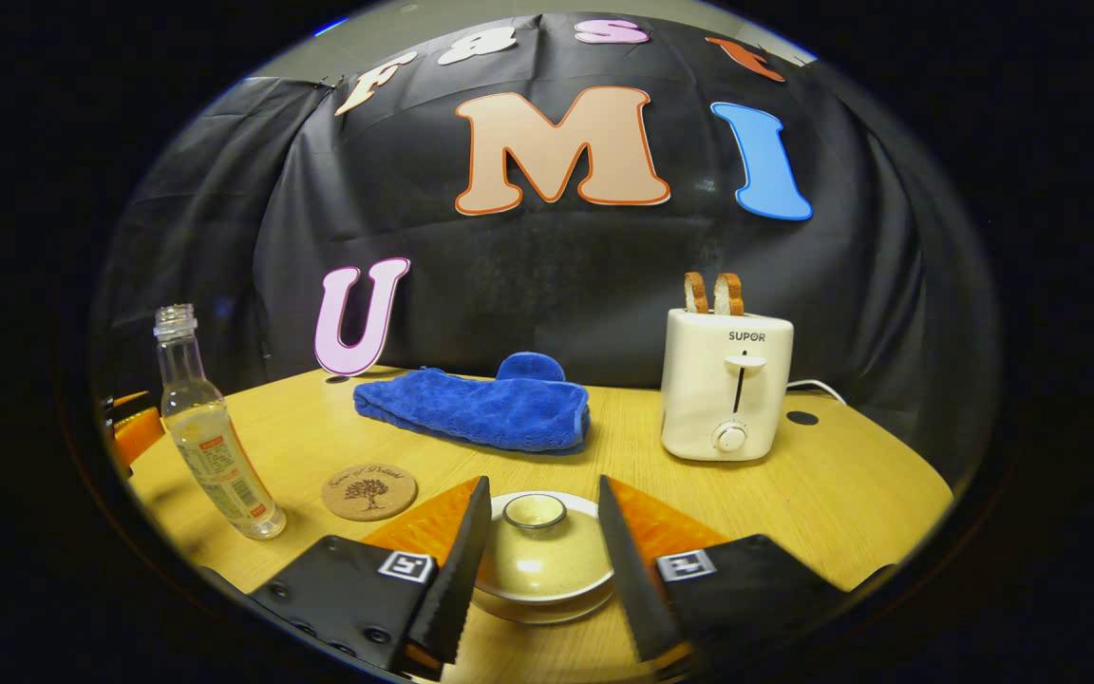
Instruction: Open the teacup lid with one hand, grasp the water bottle and pour water into the teacup with the other hand; after pouring, place the water bottle on the coaster and then close the teacup lid.
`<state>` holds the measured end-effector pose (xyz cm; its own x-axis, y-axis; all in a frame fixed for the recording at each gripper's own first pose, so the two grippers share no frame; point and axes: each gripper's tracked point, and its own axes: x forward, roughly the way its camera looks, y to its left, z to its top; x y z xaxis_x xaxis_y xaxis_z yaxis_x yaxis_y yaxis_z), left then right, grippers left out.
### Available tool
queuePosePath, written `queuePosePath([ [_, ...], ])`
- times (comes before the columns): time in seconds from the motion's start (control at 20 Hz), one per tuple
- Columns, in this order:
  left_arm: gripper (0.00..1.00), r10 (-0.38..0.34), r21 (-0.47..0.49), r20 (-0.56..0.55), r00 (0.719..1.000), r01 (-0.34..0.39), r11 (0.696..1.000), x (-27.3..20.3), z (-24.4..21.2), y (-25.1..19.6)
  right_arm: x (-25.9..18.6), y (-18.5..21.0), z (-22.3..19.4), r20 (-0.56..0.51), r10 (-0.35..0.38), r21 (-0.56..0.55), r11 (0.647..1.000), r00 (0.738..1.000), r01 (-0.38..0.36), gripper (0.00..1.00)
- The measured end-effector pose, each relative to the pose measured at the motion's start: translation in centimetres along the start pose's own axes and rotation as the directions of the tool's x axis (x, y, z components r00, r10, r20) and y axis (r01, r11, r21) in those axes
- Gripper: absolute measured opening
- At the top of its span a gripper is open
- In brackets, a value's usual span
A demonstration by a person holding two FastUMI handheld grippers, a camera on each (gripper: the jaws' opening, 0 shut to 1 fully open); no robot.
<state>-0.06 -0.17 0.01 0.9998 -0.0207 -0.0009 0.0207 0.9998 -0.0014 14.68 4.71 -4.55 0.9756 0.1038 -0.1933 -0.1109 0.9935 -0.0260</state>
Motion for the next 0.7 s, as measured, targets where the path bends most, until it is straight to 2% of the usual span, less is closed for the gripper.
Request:
queuePosePath([
  [0.1, 0.94, 0.000, 0.000, 0.000, 1.000, 0.000, 1.000, 0.0, 0.0, 0.0, -0.8, 0.1, 0.9, 0.018, -0.014, -0.029, 0.999, 1.000, 0.015, 0.44],
  [0.15, 0.94, 0.000, 0.000, 0.000, 1.000, 0.000, 1.000, 0.0, -0.1, 0.0, -1.0, 0.2, 0.9, 0.021, -0.021, -0.044, 0.999, 1.000, 0.022, 0.38],
  [0.25, 0.94, 0.000, 0.000, 0.000, 1.000, 0.000, 1.000, 0.0, -0.1, 0.0, -1.1, 0.2, 0.9, 0.021, -0.028, -0.061, 0.998, 0.999, 0.030, 0.36],
  [0.3, 0.94, 0.000, 0.000, 0.000, 1.000, 0.000, 1.000, 0.0, 0.0, 0.0, -1.0, 0.3, 0.8, 0.020, -0.025, -0.062, 0.998, 0.999, 0.026, 0.31],
  [0.55, 0.94, -0.001, 0.000, 0.001, 1.000, 0.001, 1.000, 0.0, 0.0, 0.0, -2.5, 0.6, 2.2, 0.112, -0.025, -0.097, 0.995, 0.993, 0.036, 0.31],
  [0.7, 0.94, -0.019, 0.000, 0.001, 1.000, 0.019, 1.000, 0.0, 0.0, -0.1, -4.2, 0.8, 2.0, 0.123, -0.019, -0.103, 0.994, 0.992, 0.032, 0.31],
])
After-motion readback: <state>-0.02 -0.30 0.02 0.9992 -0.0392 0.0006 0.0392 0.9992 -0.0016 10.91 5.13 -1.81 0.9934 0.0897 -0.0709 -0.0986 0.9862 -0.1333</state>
